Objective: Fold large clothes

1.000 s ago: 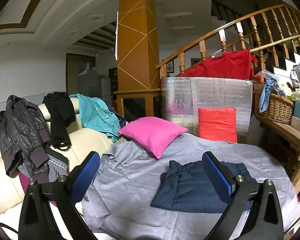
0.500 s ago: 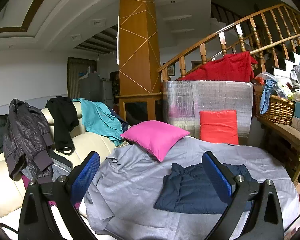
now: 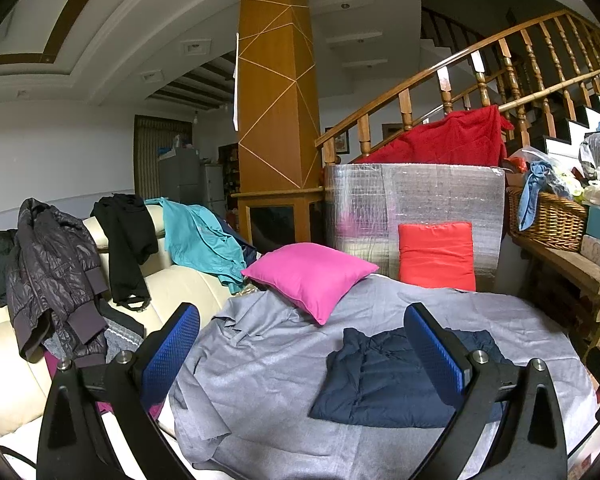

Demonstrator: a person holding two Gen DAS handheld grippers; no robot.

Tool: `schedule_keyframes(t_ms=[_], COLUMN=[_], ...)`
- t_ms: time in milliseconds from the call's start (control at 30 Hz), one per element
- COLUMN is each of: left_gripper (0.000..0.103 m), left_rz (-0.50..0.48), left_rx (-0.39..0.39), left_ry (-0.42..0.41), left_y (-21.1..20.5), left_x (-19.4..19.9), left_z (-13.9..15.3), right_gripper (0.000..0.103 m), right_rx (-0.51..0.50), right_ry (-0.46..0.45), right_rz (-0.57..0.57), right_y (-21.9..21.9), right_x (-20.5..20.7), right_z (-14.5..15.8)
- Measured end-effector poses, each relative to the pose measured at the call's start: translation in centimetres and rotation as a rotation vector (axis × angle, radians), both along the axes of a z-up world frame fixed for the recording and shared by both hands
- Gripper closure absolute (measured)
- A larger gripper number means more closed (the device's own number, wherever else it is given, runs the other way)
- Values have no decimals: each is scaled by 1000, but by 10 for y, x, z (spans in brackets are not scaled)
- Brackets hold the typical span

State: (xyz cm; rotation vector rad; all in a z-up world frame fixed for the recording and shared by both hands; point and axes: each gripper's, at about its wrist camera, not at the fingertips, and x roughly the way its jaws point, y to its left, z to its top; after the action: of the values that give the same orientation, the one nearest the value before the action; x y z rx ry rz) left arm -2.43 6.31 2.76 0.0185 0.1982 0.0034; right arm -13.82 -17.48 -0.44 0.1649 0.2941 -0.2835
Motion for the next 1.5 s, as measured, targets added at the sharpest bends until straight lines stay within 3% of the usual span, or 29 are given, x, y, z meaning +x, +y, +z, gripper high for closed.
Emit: schedule_keyframes(t_ms=[1500], left_gripper=[1], left_rz=[10], left_rx=[-11], left_ry=[22], left_y=[5], left_x=[-1], left_z=[-6], right_gripper=[14], right_rx=[-29], right_ry=[61], right_rz=[-3], right_y=[16], right_x=[12], right_z=[-8])
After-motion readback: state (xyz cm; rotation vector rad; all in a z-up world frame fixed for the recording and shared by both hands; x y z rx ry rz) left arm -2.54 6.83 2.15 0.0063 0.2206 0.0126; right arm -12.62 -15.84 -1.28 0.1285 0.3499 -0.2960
